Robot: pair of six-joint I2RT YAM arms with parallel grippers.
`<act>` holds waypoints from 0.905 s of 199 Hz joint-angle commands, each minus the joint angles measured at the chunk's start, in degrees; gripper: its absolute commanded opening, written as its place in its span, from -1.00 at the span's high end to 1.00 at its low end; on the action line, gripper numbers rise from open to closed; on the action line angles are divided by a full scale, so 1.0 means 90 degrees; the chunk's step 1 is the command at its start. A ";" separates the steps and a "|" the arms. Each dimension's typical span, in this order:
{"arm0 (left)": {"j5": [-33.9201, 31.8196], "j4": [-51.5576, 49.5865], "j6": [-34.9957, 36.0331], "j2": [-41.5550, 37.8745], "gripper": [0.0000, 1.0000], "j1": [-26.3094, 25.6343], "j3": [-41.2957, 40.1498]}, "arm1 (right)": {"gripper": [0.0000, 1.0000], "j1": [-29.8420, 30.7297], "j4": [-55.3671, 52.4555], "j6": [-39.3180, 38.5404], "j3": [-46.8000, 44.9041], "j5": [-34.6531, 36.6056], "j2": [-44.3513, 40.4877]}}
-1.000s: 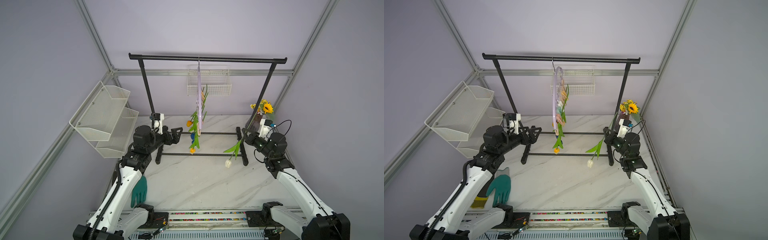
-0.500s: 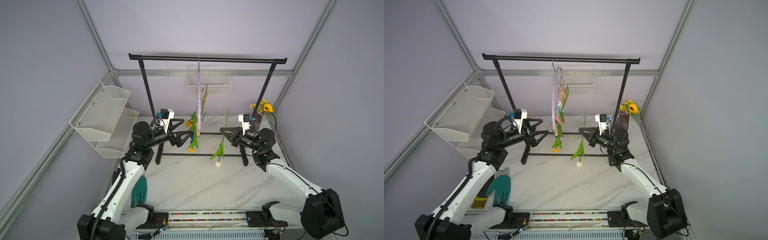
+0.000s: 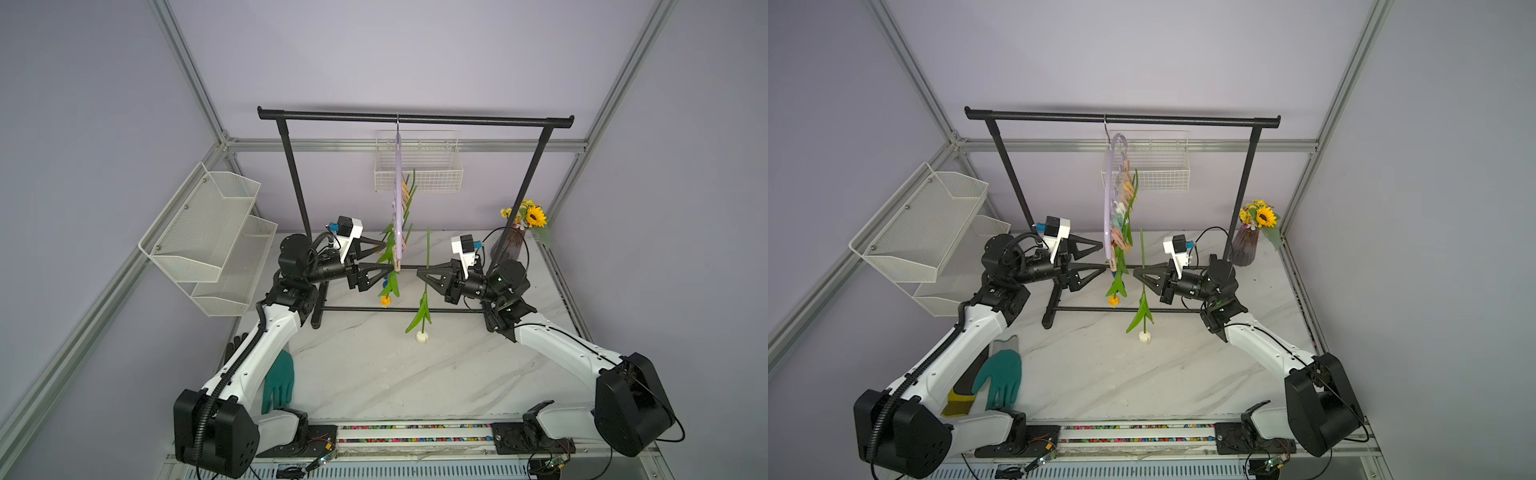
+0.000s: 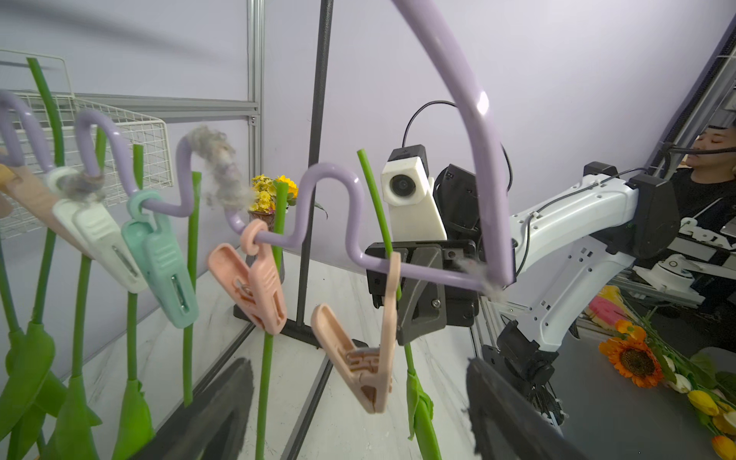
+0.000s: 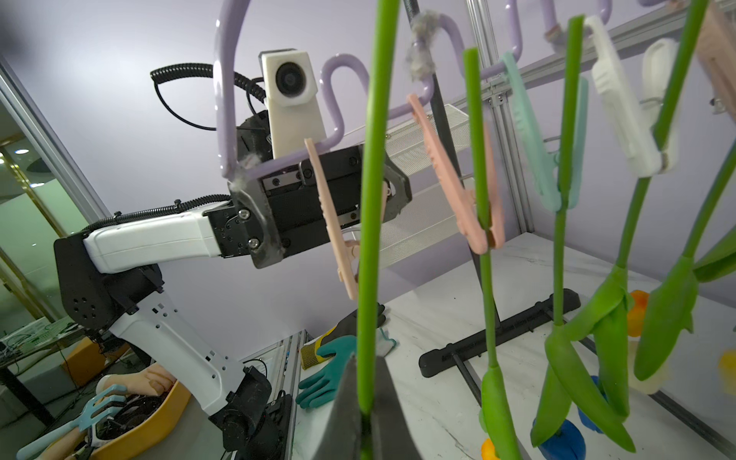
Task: Dry the flowers on a clothes hanger
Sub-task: Open the clamp at the hanger.
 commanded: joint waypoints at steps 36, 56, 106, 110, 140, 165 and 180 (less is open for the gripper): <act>0.0167 0.0027 0.0234 0.0122 -0.68 -0.0296 0.0435 | 1.00 0.0135 0.0408 -0.0143 0.0120 -0.0029 0.0198; 0.0257 -0.0041 0.0265 0.0170 -0.63 -0.0302 0.0501 | 1.00 0.0154 0.0435 -0.0143 0.0126 -0.0032 0.0212; 0.0285 -0.0114 0.0097 0.0336 -0.36 -0.0320 0.0689 | 1.00 0.0171 0.0457 -0.0145 0.0099 -0.0029 0.0211; 0.0284 -0.0117 0.0090 0.0335 -0.32 -0.0320 0.0704 | 1.00 0.0171 0.0457 -0.0143 0.0103 -0.0033 0.0198; 0.0251 -0.0198 0.0079 0.0355 -0.12 -0.0318 0.0772 | 1.00 0.0165 0.0439 -0.0152 0.0102 -0.0004 0.0173; 0.0187 -0.0323 0.0119 0.0378 0.17 -0.0320 0.0848 | 1.00 0.0173 0.0417 -0.0157 0.0076 0.0063 0.0139; 0.0174 -0.0341 0.0119 0.0382 0.26 -0.0317 0.0877 | 1.00 0.0173 0.0408 -0.0162 0.0054 0.0120 0.0114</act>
